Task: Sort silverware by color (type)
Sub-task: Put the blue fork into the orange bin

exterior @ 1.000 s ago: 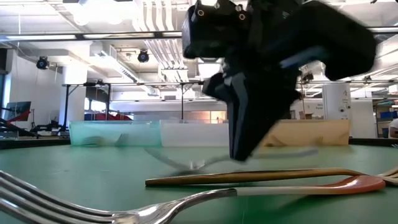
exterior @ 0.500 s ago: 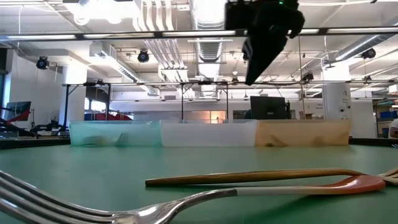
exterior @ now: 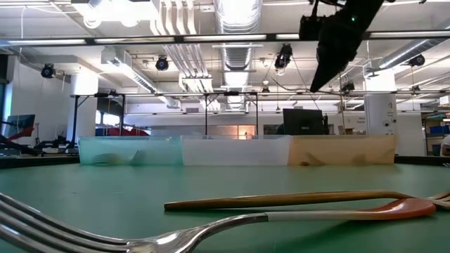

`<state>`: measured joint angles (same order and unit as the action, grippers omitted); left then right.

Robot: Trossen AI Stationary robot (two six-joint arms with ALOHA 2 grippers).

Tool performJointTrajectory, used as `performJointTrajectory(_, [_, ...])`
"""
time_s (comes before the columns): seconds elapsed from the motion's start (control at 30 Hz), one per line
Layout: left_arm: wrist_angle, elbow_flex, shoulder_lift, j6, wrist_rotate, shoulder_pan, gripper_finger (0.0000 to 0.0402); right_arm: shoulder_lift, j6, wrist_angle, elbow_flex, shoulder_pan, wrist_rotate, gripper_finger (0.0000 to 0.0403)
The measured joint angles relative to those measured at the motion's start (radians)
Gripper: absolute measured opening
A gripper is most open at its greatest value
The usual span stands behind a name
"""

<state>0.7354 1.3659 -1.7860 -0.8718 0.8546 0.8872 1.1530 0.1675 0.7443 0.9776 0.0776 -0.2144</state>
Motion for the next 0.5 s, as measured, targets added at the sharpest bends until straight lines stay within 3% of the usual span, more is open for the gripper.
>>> performJointTrajectory(0.13, [-0.550,-0.258,0.125,0.317,-0.202,-0.081,0.0000,-0.034,-0.071,-0.003,-0.032,0.074,-0.033,0.0009])
performJointTrajectory(0.23, [-0.877,-0.398,0.188,0.465,-0.310,-0.132,0.0000,-0.040,-0.159,-0.003,-0.037,0.140,-0.078,0.0009])
performJointTrajectory(0.37, [-1.077,-0.516,0.241,0.518,-0.347,-0.171,0.0000,-0.037,-0.273,-0.003,-0.038,0.253,-0.075,0.0009])
performJointTrajectory(0.5, [-1.114,-0.555,0.277,0.520,-0.348,-0.176,0.0000,-0.030,-0.347,-0.003,-0.040,0.376,-0.078,0.0009])
